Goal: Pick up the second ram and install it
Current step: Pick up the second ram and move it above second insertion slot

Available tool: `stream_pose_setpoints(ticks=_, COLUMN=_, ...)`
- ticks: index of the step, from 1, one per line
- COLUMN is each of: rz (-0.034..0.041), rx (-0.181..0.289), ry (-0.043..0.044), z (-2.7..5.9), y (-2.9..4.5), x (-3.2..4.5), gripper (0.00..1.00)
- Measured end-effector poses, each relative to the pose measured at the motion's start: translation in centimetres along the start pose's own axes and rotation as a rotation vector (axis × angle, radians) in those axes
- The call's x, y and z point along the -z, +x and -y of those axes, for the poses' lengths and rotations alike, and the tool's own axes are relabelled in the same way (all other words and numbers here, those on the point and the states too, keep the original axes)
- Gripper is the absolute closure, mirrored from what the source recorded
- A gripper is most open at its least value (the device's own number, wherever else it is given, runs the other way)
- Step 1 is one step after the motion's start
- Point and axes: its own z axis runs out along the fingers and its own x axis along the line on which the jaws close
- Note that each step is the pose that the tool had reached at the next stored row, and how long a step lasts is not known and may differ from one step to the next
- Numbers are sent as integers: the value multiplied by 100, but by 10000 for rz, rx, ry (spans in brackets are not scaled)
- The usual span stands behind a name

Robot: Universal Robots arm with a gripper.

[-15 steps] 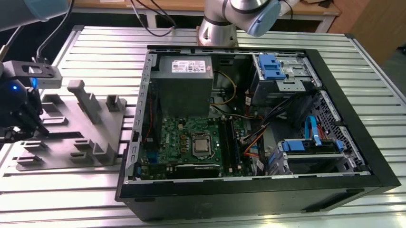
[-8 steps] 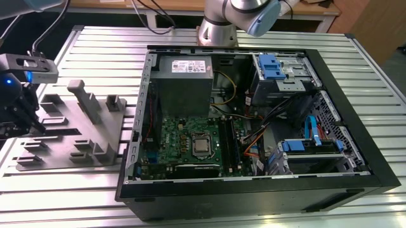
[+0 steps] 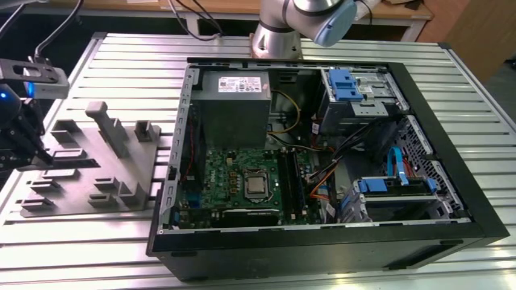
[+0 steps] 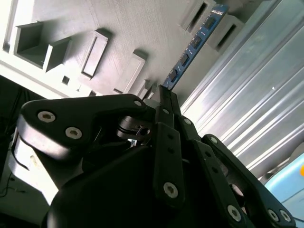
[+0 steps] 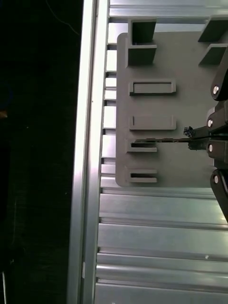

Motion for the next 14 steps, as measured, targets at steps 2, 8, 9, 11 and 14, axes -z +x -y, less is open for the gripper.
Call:
stream_pose_setpoints(ticks=2, rz=0, rx=-1, ry=0, z=-1, y=-2, x=44, gripper=89)
stream_pose_setpoints(ticks=8, rz=1, rx=-4, ry=0, z=-5, y=-8, x=149, gripper=89)
stream_pose_setpoints(ticks=9, rz=0, rx=-5, ry=0, z=-6, y=-9, x=172, gripper=89)
stream_pose_setpoints(ticks=11, rz=0, rx=-4, ry=0, z=-7, y=-12, x=223, gripper=89)
stream_pose_setpoints(ticks=14, rz=1, rx=-5, ry=0, z=-11, y=-16, x=315, gripper=89)
